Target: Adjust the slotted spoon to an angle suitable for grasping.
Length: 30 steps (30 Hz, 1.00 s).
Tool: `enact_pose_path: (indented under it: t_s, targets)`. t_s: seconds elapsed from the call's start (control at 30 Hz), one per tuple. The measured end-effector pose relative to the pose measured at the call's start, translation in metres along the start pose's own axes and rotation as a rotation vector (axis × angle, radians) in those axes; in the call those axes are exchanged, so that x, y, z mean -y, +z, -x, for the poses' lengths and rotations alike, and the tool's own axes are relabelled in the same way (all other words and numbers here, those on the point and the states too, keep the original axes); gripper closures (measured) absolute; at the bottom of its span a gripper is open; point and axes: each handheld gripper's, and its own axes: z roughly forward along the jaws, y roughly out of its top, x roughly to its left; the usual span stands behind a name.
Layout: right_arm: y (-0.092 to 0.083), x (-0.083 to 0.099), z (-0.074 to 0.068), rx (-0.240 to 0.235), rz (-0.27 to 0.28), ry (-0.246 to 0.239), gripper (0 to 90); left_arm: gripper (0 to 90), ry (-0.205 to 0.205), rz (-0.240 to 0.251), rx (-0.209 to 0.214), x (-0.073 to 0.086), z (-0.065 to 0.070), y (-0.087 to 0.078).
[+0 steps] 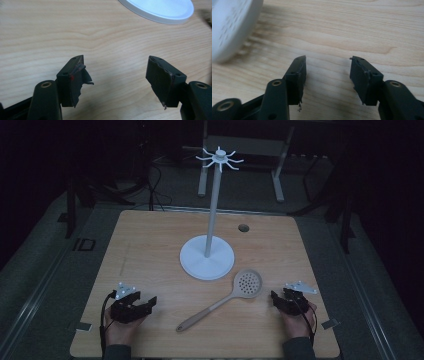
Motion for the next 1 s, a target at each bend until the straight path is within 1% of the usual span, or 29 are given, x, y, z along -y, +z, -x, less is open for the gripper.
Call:
enact_pose_path:
  t_s: [0.03,0.07,0.1,0.17,0.23,0.3,0.37,0.4,0.5,0.53,0.6,0.67,0.7,0.73,0.77,0.83,0.93,0.97,1.0]
  targets:
    - [0.0,0.0,0.0,0.0,0.0,0.0,47.0,33.5,0.0,0.0,0.0,0.0,0.0,0.0]
    - [-0.001,0.0,-0.003,-0.005,0.003,-0.016,49.7,35.2,0.013,0.015,-0.01,0.001,-0.001,-0.002]
    - [-0.002,-0.001,-0.003,-0.015,0.011,-0.023,50.9,36.4,0.02,0.023,-0.014,0.001,-0.001,-0.003]
    - [-0.005,-0.003,-0.007,-0.016,0.036,-0.048,53.6,38.3,0.033,0.03,-0.023,0.001,-0.001,-0.004]
    - [-0.009,-0.005,-0.011,-0.018,0.05,-0.065,55.2,39.6,0.035,0.039,-0.022,0.002,-0.001,-0.005]
    - [-0.011,-0.007,-0.015,-0.046,0.059,-0.085,57.4,41.0,0.041,0.047,-0.024,0.002,-0.001,-0.006]
    - [-0.013,-0.01,-0.019,-0.074,0.073,-0.109,60.2,41.7,0.04,0.044,-0.03,0.002,-0.001,-0.005]
    - [-0.015,-0.011,-0.022,-0.073,0.083,-0.129,61.8,41.8,0.038,0.042,-0.033,0.002,-0.001,-0.005]
    - [-0.021,-0.017,-0.03,-0.086,0.103,-0.176,62.6,42.2,0.04,0.039,-0.04,0.002,-0.001,-0.005]
    - [-0.023,-0.02,-0.032,-0.112,0.108,-0.187,62.6,42.2,0.037,0.038,-0.04,0.002,-0.001,-0.005]
    - [-0.024,-0.024,-0.034,-0.151,0.122,-0.185,64.2,42.2,0.032,0.038,-0.043,0.002,-0.002,-0.005]
    - [-0.024,-0.029,-0.038,-0.17,0.124,-0.2,66.1,42.2,0.033,0.033,-0.042,0.003,-0.002,-0.005]
    - [-0.024,-0.029,-0.038,-0.17,0.124,-0.2,66.1,42.2,0.033,0.033,-0.042,0.003,-0.002,-0.005]
    - [-0.023,-0.033,-0.043,-0.189,0.123,-0.226,69.6,42.2,0.035,0.026,-0.043,0.003,-0.002,-0.004]
    - [-0.022,-0.035,-0.045,-0.193,0.124,-0.235,70.8,42.2,0.034,0.025,-0.043,0.003,-0.002,-0.004]
    - [-0.021,-0.038,-0.051,-0.198,0.124,-0.255,76.5,42.3,0.037,0.022,-0.044,0.003,-0.001,-0.004]
    - [-0.018,-0.043,-0.059,-0.223,0.113,-0.291,85.3,42.3,0.038,0.018,-0.043,0.003,-0.001,-0.003]
    - [-0.018,-0.043,-0.059,-0.223,0.113,-0.291,85.3,42.3,0.038,0.018,-0.043,0.003,-0.001,-0.003]
    - [-0.015,-0.047,-0.063,-0.23,0.102,-0.314,89.1,42.4,0.042,0.013,-0.044,0.003,-0.001,-0.003]
